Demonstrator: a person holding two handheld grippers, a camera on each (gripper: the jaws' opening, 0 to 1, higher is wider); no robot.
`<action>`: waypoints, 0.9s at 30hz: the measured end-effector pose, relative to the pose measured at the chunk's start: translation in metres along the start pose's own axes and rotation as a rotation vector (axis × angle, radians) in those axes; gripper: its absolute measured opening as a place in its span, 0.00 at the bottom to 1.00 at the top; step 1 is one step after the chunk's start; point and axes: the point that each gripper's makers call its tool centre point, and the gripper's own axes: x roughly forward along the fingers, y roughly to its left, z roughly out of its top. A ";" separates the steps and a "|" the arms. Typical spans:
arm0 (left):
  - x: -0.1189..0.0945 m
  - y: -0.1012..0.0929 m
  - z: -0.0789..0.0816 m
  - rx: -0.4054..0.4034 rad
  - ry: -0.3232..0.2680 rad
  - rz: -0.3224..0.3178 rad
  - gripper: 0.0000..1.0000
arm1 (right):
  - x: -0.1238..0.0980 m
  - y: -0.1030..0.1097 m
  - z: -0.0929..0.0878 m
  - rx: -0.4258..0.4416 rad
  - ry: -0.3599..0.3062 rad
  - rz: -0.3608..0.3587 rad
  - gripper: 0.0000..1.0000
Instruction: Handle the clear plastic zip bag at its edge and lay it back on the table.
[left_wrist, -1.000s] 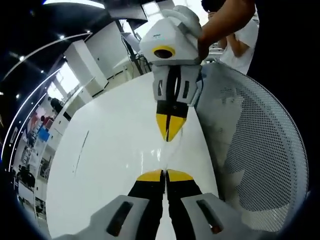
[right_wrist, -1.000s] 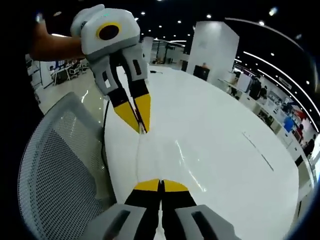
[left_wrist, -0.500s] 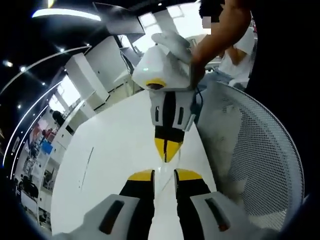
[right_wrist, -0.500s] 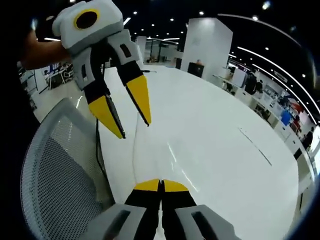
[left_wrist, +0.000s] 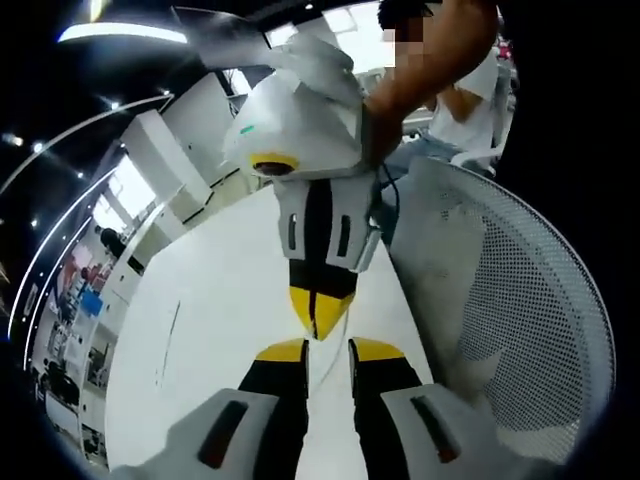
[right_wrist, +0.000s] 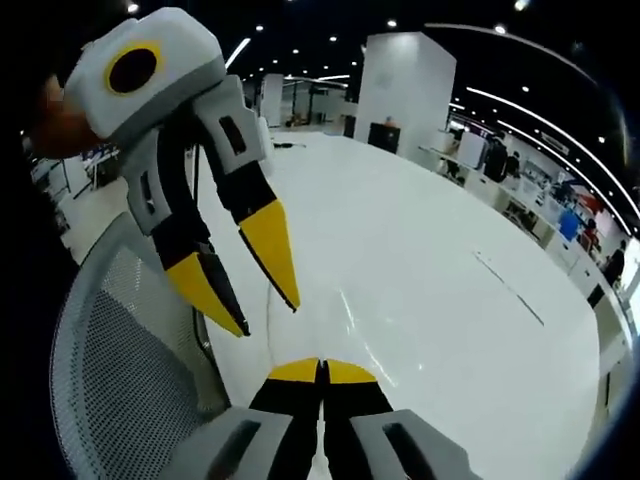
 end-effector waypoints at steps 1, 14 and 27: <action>0.001 0.000 0.000 0.003 0.002 0.001 0.14 | 0.000 0.000 0.001 0.001 -0.001 -0.001 0.00; 0.008 0.001 -0.008 0.040 0.040 0.050 0.12 | -0.005 -0.003 0.014 0.036 -0.011 -0.029 0.00; 0.008 0.011 -0.025 0.062 0.126 0.128 0.00 | -0.021 -0.022 0.042 0.075 -0.074 -0.113 0.00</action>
